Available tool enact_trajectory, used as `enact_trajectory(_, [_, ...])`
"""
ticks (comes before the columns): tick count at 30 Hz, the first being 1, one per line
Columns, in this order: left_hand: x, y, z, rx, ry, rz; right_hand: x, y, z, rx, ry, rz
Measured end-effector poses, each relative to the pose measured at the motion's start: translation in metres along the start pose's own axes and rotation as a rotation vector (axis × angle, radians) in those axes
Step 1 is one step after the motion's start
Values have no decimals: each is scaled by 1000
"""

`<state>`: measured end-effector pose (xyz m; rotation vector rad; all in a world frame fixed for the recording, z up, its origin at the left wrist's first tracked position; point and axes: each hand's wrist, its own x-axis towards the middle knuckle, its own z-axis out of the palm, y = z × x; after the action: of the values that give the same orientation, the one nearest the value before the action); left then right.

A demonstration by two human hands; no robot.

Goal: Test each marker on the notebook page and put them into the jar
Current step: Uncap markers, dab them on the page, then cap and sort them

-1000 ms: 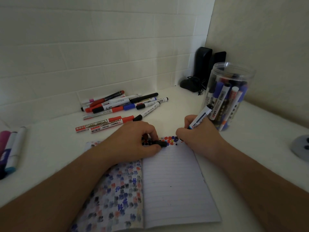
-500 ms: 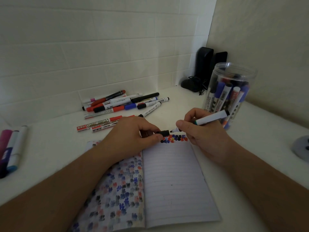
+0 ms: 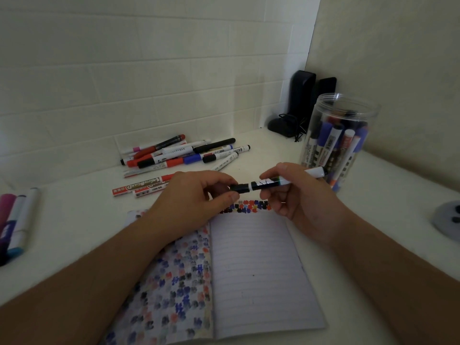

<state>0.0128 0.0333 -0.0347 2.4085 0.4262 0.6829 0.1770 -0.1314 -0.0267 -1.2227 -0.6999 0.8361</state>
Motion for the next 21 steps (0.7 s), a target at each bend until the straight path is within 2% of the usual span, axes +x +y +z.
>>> enact_trajectory(3, [-1, 2, -1, -1, 7, 2, 0, 0, -1, 30, -46, 27])
enact_trajectory(10, [-4, 6, 1, 1, 26, 37, 1, 1, 4, 10, -18, 7])
enact_trajectory(15, [0, 6, 7, 10, 105, -69, 3, 5, 12, -17, 13, -30])
enact_trajectory(18, [2, 11, 10, 68, 107, -117, 0, 5, 21, -153, 38, -101])
enact_trajectory(21, [2, 15, 11, 198, 106, -64, -2, 8, 29, -286, 59, -197])
